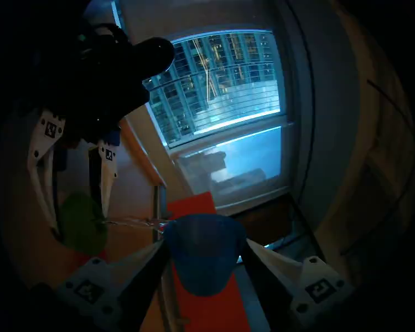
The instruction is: Pour water
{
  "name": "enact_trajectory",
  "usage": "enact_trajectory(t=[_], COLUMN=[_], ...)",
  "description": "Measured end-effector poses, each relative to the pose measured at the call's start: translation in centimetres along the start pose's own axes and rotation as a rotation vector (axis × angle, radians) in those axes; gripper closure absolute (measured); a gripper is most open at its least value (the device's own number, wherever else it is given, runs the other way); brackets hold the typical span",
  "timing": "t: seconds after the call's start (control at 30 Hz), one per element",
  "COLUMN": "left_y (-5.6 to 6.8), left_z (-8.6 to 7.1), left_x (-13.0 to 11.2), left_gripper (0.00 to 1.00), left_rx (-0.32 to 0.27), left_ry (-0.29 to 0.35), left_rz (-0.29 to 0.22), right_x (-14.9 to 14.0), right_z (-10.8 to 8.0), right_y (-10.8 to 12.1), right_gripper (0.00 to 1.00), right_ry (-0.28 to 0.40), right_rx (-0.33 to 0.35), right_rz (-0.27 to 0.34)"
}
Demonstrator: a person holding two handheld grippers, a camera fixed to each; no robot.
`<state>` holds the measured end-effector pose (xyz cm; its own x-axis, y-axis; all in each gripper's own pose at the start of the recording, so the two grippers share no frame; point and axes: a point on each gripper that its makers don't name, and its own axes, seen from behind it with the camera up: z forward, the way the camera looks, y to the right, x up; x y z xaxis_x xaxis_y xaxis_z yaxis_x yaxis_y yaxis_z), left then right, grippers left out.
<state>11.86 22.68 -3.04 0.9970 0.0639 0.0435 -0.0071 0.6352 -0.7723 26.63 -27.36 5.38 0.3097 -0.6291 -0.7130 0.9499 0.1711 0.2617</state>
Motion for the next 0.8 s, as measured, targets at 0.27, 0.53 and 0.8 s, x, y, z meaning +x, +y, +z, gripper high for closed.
enact_trajectory(t=[0.27, 0.53, 0.8], left_y=[-0.03, 0.05, 0.05], left_z=[0.0, 0.15, 0.23], left_x=[0.01, 0.14, 0.17], left_gripper=[0.11, 0.11, 0.11], left_rx=[0.001, -0.002, -0.003], left_ry=[0.001, 0.002, 0.001], left_rz=[-0.002, -0.003, -0.003], right_x=[0.05, 0.07, 0.1], right_z=[-0.12, -0.16, -0.07], right_y=[0.66, 0.83, 1.08], right_gripper=[0.1, 0.1, 0.1], right_ry=[0.002, 0.001, 0.001], right_rx=[-0.013, -0.014, -0.021], right_rz=[-0.038, -0.074, -0.114])
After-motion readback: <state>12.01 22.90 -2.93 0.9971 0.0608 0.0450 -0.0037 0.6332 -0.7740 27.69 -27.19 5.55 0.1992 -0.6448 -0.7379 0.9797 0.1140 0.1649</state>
